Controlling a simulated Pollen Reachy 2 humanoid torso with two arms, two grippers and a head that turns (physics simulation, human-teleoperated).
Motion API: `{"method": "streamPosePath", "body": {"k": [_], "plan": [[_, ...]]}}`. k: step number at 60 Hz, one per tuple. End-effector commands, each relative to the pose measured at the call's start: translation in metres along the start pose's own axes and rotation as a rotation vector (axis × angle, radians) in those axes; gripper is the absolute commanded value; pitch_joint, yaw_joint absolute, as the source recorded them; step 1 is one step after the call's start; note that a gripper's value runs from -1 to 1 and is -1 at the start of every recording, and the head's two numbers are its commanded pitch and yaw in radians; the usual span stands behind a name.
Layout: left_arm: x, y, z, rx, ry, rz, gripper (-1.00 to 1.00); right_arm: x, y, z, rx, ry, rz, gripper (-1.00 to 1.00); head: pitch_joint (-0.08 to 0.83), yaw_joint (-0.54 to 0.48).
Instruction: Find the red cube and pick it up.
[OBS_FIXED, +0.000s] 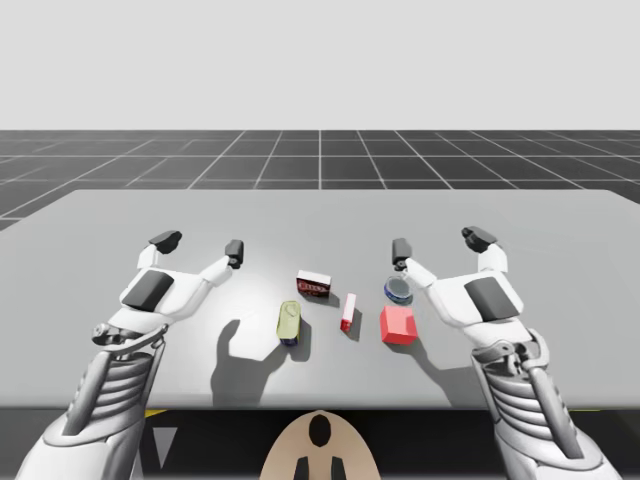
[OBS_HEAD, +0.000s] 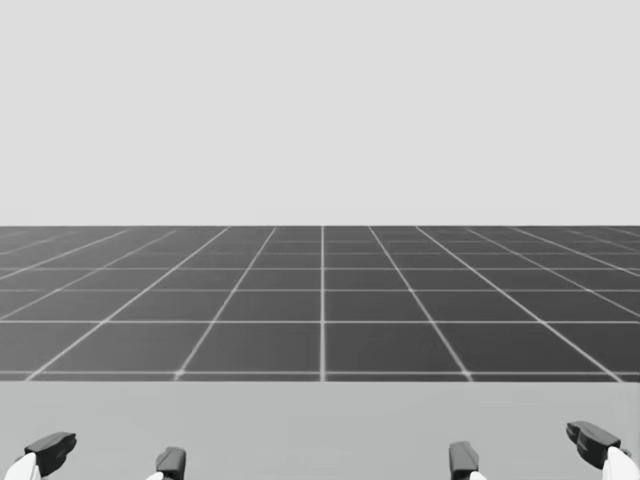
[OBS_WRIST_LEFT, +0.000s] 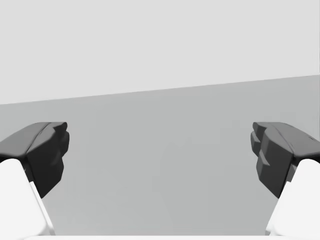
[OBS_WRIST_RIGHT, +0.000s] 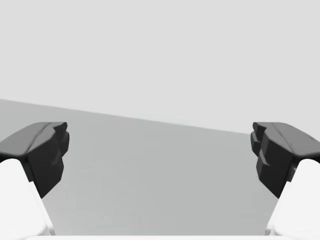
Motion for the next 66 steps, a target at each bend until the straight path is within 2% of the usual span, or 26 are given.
{"method": "streamPosePath", "body": {"k": [1,3,6,10,29,40,49,66], "plan": [[-0.0004,0.0005,-0.0003,-0.001,-0.001,-0.004,-1.0,-0.0003,0.0027,0.0014,-0.051,-0.009,-0.018,-1.0,0.015,0.01],[-0.0005,0.0005,-0.0003,-0.001,-0.001,-0.004,-1.0,-0.0001,0.0024,0.0008,-0.043,-0.008,-0.009,-1.0,0.02,0.01],[-0.0006,0.0005,-0.0003,0.0,-0.002,-0.005,-1.0,0.0009,0.0017,0.0,-0.016,0.017,-0.031,-1.0,0.044,0.01],[-0.0007,0.0009,0.0,0.001,-0.001,-0.007,-1.0,0.0012,0.0001,-0.0004,0.014,0.04,-0.024,-1.0,0.087,0.01],[-0.0023,0.0006,-0.0003,0.013,-0.001,-0.033,-1.0,0.0013,-0.0009,-0.0013,0.009,0.042,-0.028,-1.0,0.355,-0.01],[-0.0021,0.0006,0.0,0.014,-0.004,-0.038,-1.0,0.001,-0.0015,-0.0017,0.01,0.044,-0.024,-1.0,0.461,-0.04],[-0.0018,0.0,0.0001,0.012,-0.005,-0.039,-1.0,0.0007,-0.0026,-0.002,0.01,0.046,-0.021,-1.0,0.547,-0.09],[-0.0013,-0.0014,0.0002,0.006,-0.007,-0.038,-1.0,0.0,-0.0036,-0.0025,0.008,0.048,-0.02,-1.0,0.682,-0.25]]}}
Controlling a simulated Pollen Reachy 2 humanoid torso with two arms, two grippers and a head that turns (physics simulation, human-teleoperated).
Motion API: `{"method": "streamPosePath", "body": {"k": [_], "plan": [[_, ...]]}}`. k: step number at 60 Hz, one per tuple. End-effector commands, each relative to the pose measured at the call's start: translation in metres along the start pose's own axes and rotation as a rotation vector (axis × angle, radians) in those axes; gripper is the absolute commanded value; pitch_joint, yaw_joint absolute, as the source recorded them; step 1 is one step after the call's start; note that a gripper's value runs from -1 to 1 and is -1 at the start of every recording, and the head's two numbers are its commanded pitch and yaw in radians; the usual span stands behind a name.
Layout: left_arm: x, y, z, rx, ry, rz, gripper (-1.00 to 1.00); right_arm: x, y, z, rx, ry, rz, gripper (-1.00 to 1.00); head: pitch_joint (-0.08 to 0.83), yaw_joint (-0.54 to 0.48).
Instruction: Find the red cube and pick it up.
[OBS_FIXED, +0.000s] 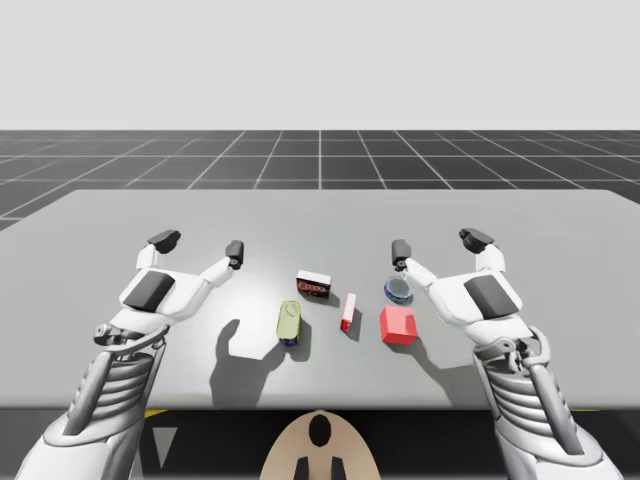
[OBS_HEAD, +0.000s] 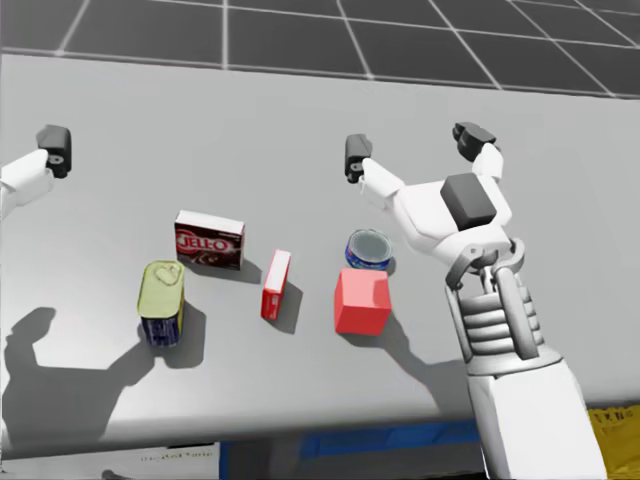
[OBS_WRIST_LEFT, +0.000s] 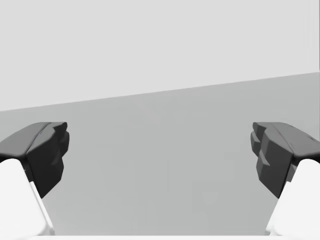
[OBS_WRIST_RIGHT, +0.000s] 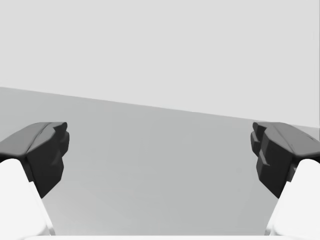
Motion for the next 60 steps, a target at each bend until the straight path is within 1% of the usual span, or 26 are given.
{"method": "streamPosePath", "body": {"k": [1,8,17,18,21,22,23,25,28,29,31,32,33,35,37,40,41,42,43,45,48,49,52,54,57,60], "plan": [[0.0,-0.001,0.0,-0.003,-0.001,0.0,-1.0,0.0,-0.001,0.0,-0.001,0.002,0.0,-1.0,0.685,-0.25],[0.0,-0.002,0.0,-0.005,-0.001,0.002,-1.0,-0.001,-0.001,-0.001,-0.002,0.003,-0.001,-1.0,0.711,-0.27],[0.0,-0.002,-0.001,-0.003,-0.002,0.002,-1.0,0.0,0.0,-0.001,-0.003,0.0,-0.006,-1.0,0.714,-0.27],[0.001,-0.002,-0.001,-0.002,-0.002,0.003,-1.0,0.001,0.0,-0.001,-0.003,-0.005,-0.024,-1.0,0.714,-0.27],[0.001,-0.001,-0.001,0.0,-0.002,0.004,-1.0,0.003,0.0,-0.001,-0.021,0.014,-0.033,-1.0,0.713,-0.27],[0.001,-0.001,-0.001,0.001,-0.001,0.004,-1.0,0.004,0.001,-0.001,-0.032,0.024,-0.045,-1.0,0.712,-0.27],[0.001,-0.001,-0.001,0.003,-0.001,0.004,-1.0,0.006,0.001,0.0,-0.032,0.035,-0.073,-1.0,0.711,-0.26],[0.001,-0.001,-0.001,0.005,-0.001,0.005,-1.0,0.007,0.002,0.004,-0.007,0.03,-0.093,-1.0,0.71,-0.26],[0.001,0.0,-0.001,0.007,0.0,0.006,-1.0,0.009,0.005,0.01,-0.021,0.028,-0.086,-1.0,0.711,-0.26],[0.001,0.0,-0.001,0.007,0.001,0.006,-1.0,0.01,0.008,0.013,-0.038,0.026,-0.073,-1.0,0.711,-0.26],[0.001,0.0,-0.001,0.008,0.001,0.006,-1.0,0.011,0.011,0.018,-0.061,0.032,-0.077,-1.0,0.712,-0.26],[0.001,0.0,-0.001,0.008,0.002,0.006,-1.0,0.011,0.014,0.021,-0.092,0.066,-0.109,-1.0,0.713,-0.25],[0.0,0.0,-0.001,0.007,0.004,0.005,-1.0,0.014,0.021,0.028,-0.132,0.082,-0.142,-1.0,0.715,-0.26],[0.0,0.0,-0.001,0.006,0.004,0.005,-1.0,0.014,0.022,0.032,-0.111,0.075,-0.127,-1.0,0.717,-0.26],[0.0,0.0,-0.002,0.005,0.005,0.005,-1.0,0.014,0.025,0.036,-0.129,0.074,-0.117,-1.0,0.718,-0.26],[0.0,0.0,-0.002,0.005,0.006,0.005,-1.0,0.015,0.031,0.048,-0.129,0.071,-0.122,-1.0,0.72,-0.26],[0.0,0.0,-0.002,0.004,0.006,0.005,-1.0,0.015,0.033,0.052,-0.116,0.07,-0.117,-1.0,0.721,-0.26],[0.0,0.0,-0.002,0.004,0.006,0.005,-1.0,0.015,0.034,0.054,-0.107,0.068,-0.108,-1.0,0.721,-0.26],[0.0,0.0,-0.002,0.005,0.006,0.005,-1.0,0.014,0.038,0.059,-0.115,0.062,-0.083,-1.0,0.721,-0.26],[0.0,0.0,-0.002,0.005,0.007,0.007,-1.0,0.012,0.042,0.065,-0.118,0.056,-0.063,-1.0,0.722,-0.27],[0.0,0.001,-0.002,0.005,0.006,0.008,-1.0,0.008,0.046,0.071,-0.105,0.067,-0.06,-1.0,0.723,-0.27],[0.0,0.001,-0.002,0.006,0.006,0.008,-1.0,0.005,0.049,0.077,-0.099,0.073,-0.054,-1.0,0.724,-0.27],[0.0,0.001,-0.002,0.006,0.006,0.009,-1.0,0.0,0.051,0.083,-0.094,0.085,-0.065,-1.0,0.726,-0.27],[0.0,0.001,-0.002,0.007,0.007,0.009,-1.0,-0.004,0.053,0.088,-0.097,0.086,-0.057,-1.0,0.727,-0.27],[0.0,0.001,-0.002,0.007,0.007,0.009,-1.0,-0.013,0.056,0.095,-0.09,0.106,-0.07,-1.0,0.728,-0.27],[0.0,0.001,-0.002,0.007,0.007,0.008,-1.0,-0.023,0.059,0.101,-0.083,0.129,-0.063,-1.0,0.729,-0.27]]}}
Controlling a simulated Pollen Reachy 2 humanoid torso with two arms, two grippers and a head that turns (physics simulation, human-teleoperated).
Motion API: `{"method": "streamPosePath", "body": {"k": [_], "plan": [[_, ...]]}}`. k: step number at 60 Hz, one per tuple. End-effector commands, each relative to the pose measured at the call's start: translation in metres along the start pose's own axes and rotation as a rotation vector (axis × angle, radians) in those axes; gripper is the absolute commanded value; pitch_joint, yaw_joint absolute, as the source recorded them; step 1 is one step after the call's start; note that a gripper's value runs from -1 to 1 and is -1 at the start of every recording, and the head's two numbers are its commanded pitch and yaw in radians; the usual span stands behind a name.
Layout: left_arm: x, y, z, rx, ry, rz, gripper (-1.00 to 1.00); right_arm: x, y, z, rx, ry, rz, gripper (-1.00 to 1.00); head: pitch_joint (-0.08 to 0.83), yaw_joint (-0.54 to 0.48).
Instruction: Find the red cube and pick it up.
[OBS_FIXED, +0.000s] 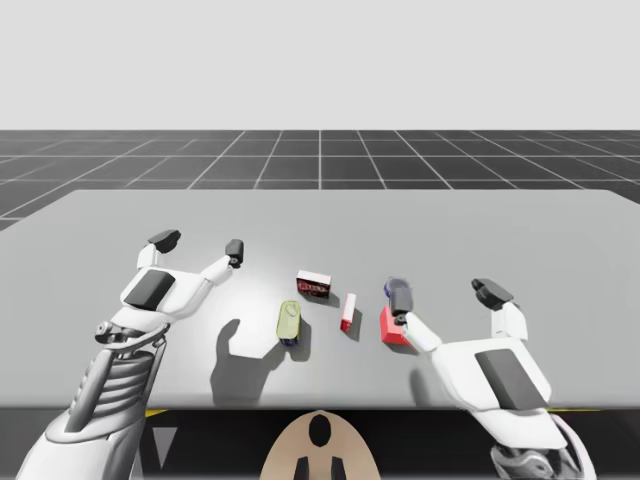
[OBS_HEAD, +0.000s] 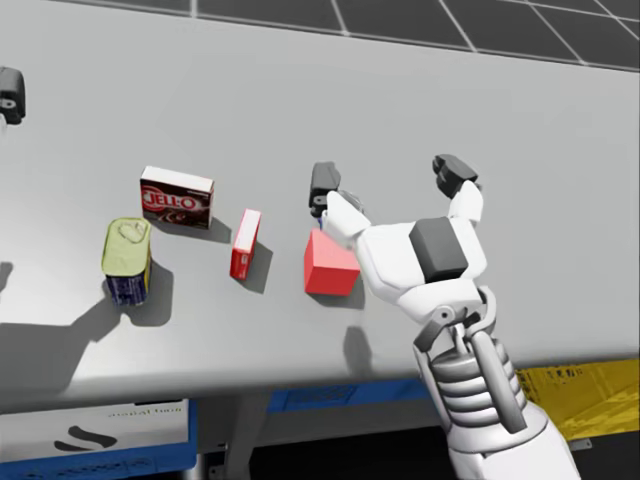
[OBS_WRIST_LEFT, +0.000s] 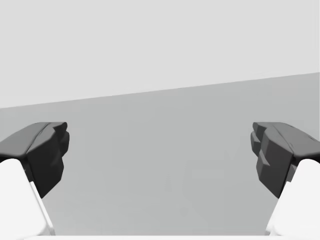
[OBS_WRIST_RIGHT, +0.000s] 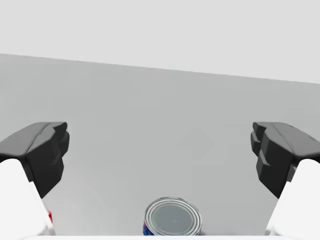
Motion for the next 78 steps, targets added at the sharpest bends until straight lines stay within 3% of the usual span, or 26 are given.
{"method": "streamPosePath", "body": {"k": [1,16,31,55,65,67,68,69,78], "plan": [[0.0,0.0,0.0,0.001,0.001,0.0,-1.0,-0.027,0.02,0.025,-0.001,0.064,-0.071,-1.0,0.73,-0.27],[-0.001,0.0,-0.001,0.006,0.002,-0.004,-1.0,-0.067,0.025,0.029,-0.019,0.154,-0.117,-1.0,0.732,-0.27],[-0.001,0.001,-0.001,0.012,0.0,-0.007,-1.0,-0.095,0.033,0.014,-0.028,0.222,-0.116,-1.0,0.732,-0.26],[-0.002,0.0,-0.002,0.014,-0.001,-0.018,-1.0,-0.123,0.043,-0.02,-0.073,0.335,-0.138,-1.0,0.726,-0.26],[-0.002,0.0,-0.002,0.018,-0.003,-0.022,-1.0,-0.128,0.045,-0.024,-0.052,0.337,-0.133,-1.0,0.727,-0.26],[-0.002,0.0,-0.002,0.019,-0.003,-0.022,-1.0,-0.13,0.047,-0.023,-0.081,0.32,-0.127,-0.46,0.726,-0.25],[-0.002,0.0,-0.002,0.019,-0.003,-0.022,-1.0,-0.13,0.047,-0.023,-0.073,0.327,-0.128,0.45,0.726,-0.25],[-0.002,0.0,-0.002,0.019,-0.003,-0.022,-1.0,-0.13,0.047,-0.022,-0.073,0.337,-0.134,0.97,0.725,-0.25],[-0.002,0.0,-0.002,0.019,-0.003,-0.024,-1.0,-0.131,0.046,-0.021,-0.071,0.348,-0.148,1.0,0.721,-0.26]]}}
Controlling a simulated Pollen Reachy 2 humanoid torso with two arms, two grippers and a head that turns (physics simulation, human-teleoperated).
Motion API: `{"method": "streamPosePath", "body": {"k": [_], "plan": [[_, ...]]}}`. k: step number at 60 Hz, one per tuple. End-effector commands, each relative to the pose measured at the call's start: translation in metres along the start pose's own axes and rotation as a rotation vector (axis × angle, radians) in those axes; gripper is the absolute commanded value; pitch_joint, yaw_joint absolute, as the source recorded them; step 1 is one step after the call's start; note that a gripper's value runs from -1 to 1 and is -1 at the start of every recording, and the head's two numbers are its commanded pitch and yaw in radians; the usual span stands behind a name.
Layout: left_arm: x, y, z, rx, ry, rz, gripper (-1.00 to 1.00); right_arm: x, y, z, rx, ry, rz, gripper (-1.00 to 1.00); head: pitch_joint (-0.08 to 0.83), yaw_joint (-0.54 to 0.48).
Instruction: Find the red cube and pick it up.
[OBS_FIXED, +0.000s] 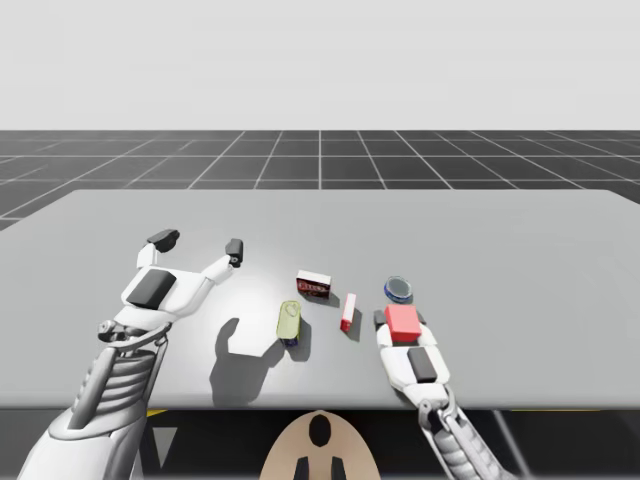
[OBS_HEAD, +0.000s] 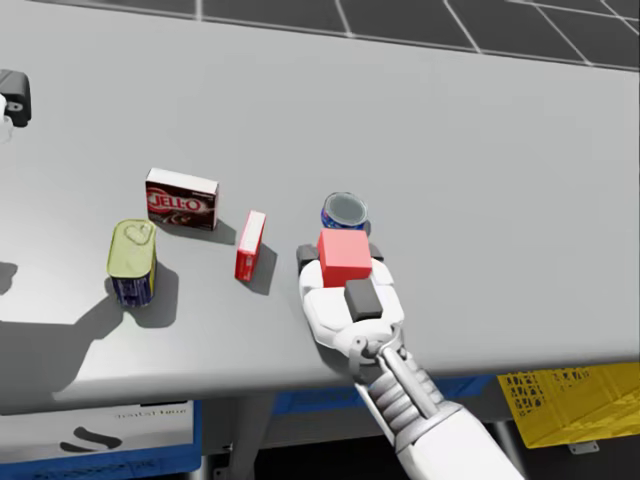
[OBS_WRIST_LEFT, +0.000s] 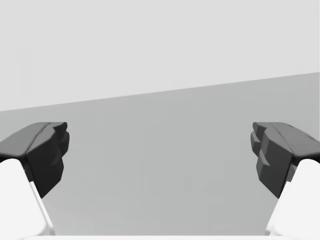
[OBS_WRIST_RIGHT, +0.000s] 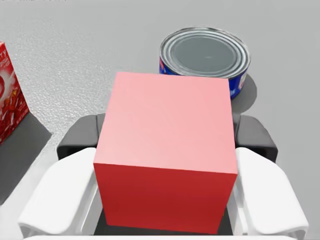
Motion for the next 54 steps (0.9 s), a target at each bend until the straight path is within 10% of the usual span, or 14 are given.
{"method": "streamPosePath", "body": {"k": [1,33,54], "plan": [[0.0,0.0,0.0,0.001,0.0,-0.003,-1.0,-0.006,0.018,0.001,-0.003,0.034,-0.09,1.0,0.718,-0.26],[-0.001,0.0,-0.001,0.008,0.001,-0.007,-1.0,-0.003,0.015,0.004,-0.001,-0.01,-0.046,1.0,0.38,-0.29],[-0.001,0.002,-0.001,0.009,0.0,-0.002,-1.0,0.1,0.006,0.035,0.013,-0.271,0.011,1.0,0.345,-0.28]]}}
